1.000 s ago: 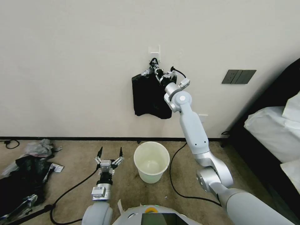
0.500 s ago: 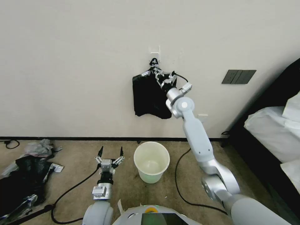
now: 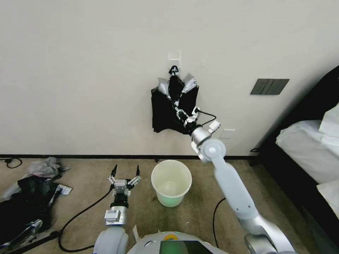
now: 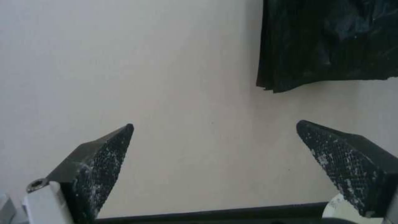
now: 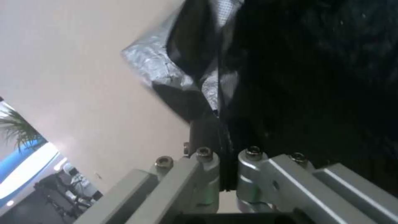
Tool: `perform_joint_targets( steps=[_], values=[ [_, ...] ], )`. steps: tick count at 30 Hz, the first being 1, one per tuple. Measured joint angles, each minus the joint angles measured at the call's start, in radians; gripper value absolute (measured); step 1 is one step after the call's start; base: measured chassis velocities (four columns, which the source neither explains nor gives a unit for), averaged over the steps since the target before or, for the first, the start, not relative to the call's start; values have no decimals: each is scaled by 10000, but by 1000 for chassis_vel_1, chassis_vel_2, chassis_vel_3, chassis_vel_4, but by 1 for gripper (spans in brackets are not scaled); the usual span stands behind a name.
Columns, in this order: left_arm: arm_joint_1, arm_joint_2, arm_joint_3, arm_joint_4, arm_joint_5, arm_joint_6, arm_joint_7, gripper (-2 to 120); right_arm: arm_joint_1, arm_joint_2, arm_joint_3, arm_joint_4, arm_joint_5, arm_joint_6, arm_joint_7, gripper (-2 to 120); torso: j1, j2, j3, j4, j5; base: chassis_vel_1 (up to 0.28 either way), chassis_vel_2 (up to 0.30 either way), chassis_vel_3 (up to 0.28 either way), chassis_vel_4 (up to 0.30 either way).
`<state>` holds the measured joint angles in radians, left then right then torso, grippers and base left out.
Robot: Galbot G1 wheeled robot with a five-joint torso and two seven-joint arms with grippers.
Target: Place a trash bag onto the trash bin.
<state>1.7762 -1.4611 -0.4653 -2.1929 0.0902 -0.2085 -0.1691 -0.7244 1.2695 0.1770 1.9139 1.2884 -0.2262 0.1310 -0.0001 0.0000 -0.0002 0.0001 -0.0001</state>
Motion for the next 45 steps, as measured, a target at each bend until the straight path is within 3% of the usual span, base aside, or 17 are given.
perform_joint_targets(
  steps=[21, 31, 45],
  values=[
    [-5, 67, 186, -34, -1, -8, 4, 100, -3758, -548, -39, 2511, -2857, 350, -394, 0, 0, 1, 0, -1, 1, 0, 0, 0, 0],
    [-73, 144, 270, 67, 1, -10, 11, 100, -5013, -628, -203, 2888, -4295, 629, -720, 0, 0, 1, 1, -1, 1, 0, 0, 0, 0],
    [-97, 134, 276, 96, -2, -16, 20, 100, -5535, -634, -425, 3032, -4932, 845, -856, 0, 0, 1, 1, 0, 1, 0, 0, 0, 0]
  ],
)
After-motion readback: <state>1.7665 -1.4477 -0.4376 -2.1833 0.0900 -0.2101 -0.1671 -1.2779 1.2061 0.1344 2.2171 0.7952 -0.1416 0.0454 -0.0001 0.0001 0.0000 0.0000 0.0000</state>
